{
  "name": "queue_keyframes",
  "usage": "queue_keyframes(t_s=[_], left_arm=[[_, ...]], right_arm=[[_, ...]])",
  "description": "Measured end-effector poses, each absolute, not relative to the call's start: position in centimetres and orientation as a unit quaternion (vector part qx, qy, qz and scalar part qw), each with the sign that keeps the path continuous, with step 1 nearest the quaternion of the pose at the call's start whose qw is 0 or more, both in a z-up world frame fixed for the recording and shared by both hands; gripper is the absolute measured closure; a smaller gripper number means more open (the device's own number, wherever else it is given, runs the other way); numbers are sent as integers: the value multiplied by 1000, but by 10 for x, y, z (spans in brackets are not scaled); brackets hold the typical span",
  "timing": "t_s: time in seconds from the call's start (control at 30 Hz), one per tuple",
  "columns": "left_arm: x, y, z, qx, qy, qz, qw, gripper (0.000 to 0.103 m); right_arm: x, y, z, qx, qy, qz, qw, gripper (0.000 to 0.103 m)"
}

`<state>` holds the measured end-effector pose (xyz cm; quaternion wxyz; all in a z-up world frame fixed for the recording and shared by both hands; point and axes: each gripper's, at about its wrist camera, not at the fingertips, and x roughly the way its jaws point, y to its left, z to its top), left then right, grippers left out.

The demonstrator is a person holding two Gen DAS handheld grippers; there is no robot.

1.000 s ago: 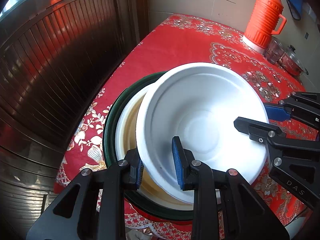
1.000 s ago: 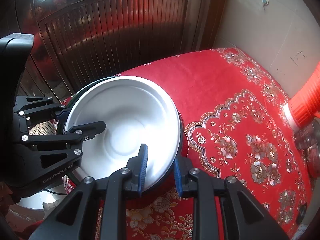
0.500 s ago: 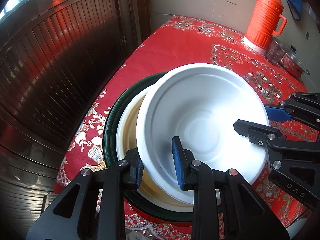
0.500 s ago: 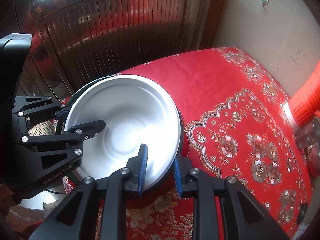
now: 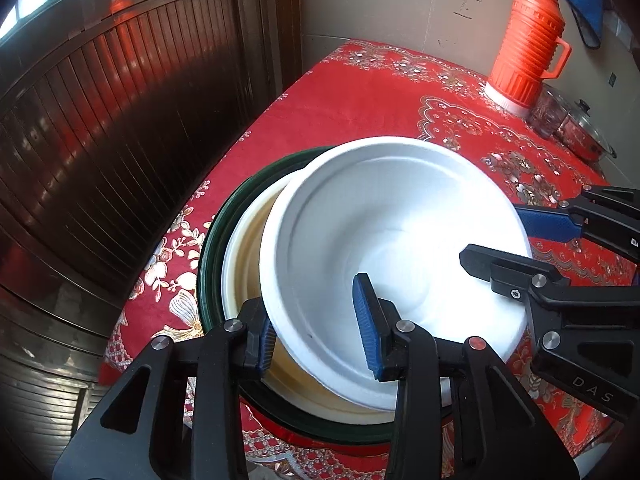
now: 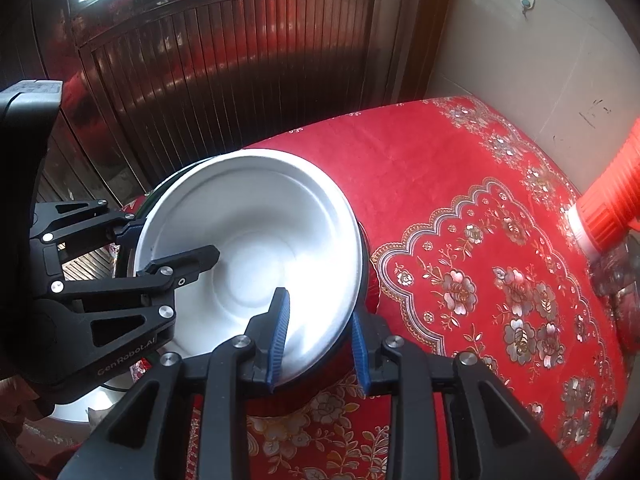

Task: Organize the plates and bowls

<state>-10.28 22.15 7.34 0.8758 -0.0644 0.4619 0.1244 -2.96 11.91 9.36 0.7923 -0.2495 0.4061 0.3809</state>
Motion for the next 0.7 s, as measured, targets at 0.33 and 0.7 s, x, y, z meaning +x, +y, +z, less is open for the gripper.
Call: queue_keyframes(t_s=[0.33,0.7], left_arm=[[-114,214,89,-56,427,134,893,48],[-138,211,115,-65,359,175,914,45]], right_arm=[[-33,114,101,-245,389,371,807,61],[-39,90,116,-192,360,359,840,35]])
